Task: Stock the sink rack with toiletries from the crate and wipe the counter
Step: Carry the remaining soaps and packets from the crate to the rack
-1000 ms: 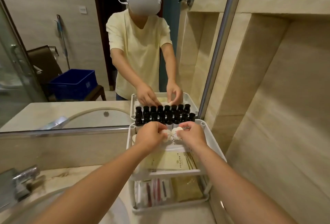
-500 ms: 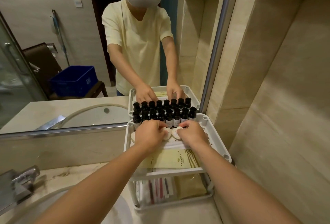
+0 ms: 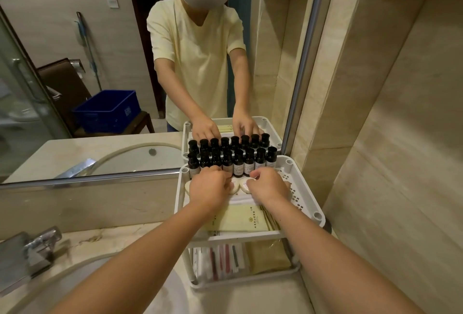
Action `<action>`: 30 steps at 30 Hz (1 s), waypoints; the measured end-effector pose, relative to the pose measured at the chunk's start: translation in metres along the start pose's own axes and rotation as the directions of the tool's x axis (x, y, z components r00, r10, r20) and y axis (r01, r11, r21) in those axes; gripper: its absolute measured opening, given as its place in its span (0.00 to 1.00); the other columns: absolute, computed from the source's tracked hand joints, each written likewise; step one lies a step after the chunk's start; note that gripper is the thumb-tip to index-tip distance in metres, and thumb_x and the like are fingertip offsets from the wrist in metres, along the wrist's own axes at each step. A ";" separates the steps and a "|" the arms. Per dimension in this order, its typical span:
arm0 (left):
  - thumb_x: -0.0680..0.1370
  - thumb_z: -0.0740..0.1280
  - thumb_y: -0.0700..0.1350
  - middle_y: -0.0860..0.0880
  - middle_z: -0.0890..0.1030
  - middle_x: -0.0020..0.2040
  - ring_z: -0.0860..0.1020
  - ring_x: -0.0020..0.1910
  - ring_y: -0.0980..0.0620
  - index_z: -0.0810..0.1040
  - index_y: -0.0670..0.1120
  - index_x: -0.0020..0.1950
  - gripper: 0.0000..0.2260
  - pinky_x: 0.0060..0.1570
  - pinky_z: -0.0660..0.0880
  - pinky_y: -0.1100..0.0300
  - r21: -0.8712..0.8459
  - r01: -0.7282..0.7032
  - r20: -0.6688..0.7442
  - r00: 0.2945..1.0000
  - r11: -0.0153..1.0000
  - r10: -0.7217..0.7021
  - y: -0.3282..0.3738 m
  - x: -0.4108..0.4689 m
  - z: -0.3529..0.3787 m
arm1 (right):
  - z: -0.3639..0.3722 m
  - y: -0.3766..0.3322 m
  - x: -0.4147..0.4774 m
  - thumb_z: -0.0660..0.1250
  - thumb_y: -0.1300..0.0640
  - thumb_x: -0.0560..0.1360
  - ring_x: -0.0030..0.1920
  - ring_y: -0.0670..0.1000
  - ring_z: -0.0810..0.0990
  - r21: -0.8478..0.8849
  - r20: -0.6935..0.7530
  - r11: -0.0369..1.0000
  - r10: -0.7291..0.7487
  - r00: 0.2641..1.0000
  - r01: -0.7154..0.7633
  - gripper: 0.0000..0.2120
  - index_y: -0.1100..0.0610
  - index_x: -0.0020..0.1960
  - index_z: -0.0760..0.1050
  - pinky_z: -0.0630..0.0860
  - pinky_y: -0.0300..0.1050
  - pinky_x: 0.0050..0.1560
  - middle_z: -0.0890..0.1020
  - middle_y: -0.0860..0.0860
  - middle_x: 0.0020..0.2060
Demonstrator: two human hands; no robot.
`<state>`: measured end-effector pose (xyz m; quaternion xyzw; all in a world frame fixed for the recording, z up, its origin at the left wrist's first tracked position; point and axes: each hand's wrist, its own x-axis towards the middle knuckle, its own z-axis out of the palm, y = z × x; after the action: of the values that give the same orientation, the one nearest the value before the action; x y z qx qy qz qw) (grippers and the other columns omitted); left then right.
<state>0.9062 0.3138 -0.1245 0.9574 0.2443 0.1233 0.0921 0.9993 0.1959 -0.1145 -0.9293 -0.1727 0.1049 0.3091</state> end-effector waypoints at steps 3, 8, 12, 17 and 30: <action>0.78 0.63 0.48 0.52 0.79 0.55 0.75 0.55 0.50 0.82 0.51 0.56 0.10 0.49 0.76 0.53 -0.034 0.011 -0.013 1.000 0.999 -0.011 -0.002 -0.003 -0.001 | -0.005 -0.002 -0.004 0.64 0.53 0.77 0.56 0.52 0.77 -0.045 -0.006 0.999 -0.021 1.000 0.021 0.13 0.46 0.61 0.77 0.61 0.51 0.66 0.81 0.46 0.55; 0.78 0.65 0.51 0.53 0.80 0.58 0.75 0.59 0.49 0.81 0.55 0.59 0.12 0.52 0.76 0.52 -0.108 0.022 -0.052 0.998 0.994 -0.028 -0.008 -0.012 -0.007 | -0.002 -0.004 -0.010 0.65 0.52 0.75 0.51 0.49 0.78 -0.053 -0.090 0.993 -0.107 0.990 0.103 0.12 0.44 0.58 0.77 0.60 0.49 0.58 0.81 0.45 0.52; 0.77 0.67 0.50 0.53 0.79 0.59 0.76 0.58 0.51 0.79 0.55 0.62 0.13 0.53 0.76 0.54 -0.174 0.056 -0.077 0.995 0.983 -0.070 -0.017 -0.022 -0.016 | 0.005 -0.014 -0.023 0.65 0.53 0.75 0.48 0.47 0.77 0.046 -0.150 0.977 -0.199 0.968 0.208 0.10 0.44 0.55 0.77 0.58 0.45 0.53 0.79 0.43 0.50; 0.77 0.68 0.48 0.58 0.81 0.55 0.77 0.55 0.57 0.80 0.58 0.60 0.12 0.52 0.76 0.58 -0.263 0.073 -0.213 0.968 0.962 -0.131 -0.033 -0.050 -0.040 | 0.019 -0.047 -0.052 0.65 0.53 0.75 0.45 0.45 0.77 0.152 -0.110 0.931 -0.317 0.942 0.331 0.08 0.43 0.52 0.77 0.57 0.43 0.53 0.79 0.42 0.44; 0.76 0.68 0.46 0.58 0.79 0.50 0.78 0.48 0.58 0.79 0.55 0.59 0.12 0.46 0.73 0.60 -0.454 0.340 -0.223 0.851 0.824 -0.475 -0.118 -0.180 -0.101 | 0.062 -0.119 -0.158 0.63 0.53 0.74 0.45 0.44 0.75 0.225 0.060 0.851 -0.499 0.865 0.475 0.10 0.45 0.53 0.77 0.62 0.48 0.64 0.80 0.42 0.46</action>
<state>0.6720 0.3393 -0.0910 0.8084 0.4274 0.3039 0.2674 0.8049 0.2579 -0.0768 -0.8111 -0.4087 0.0940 0.4079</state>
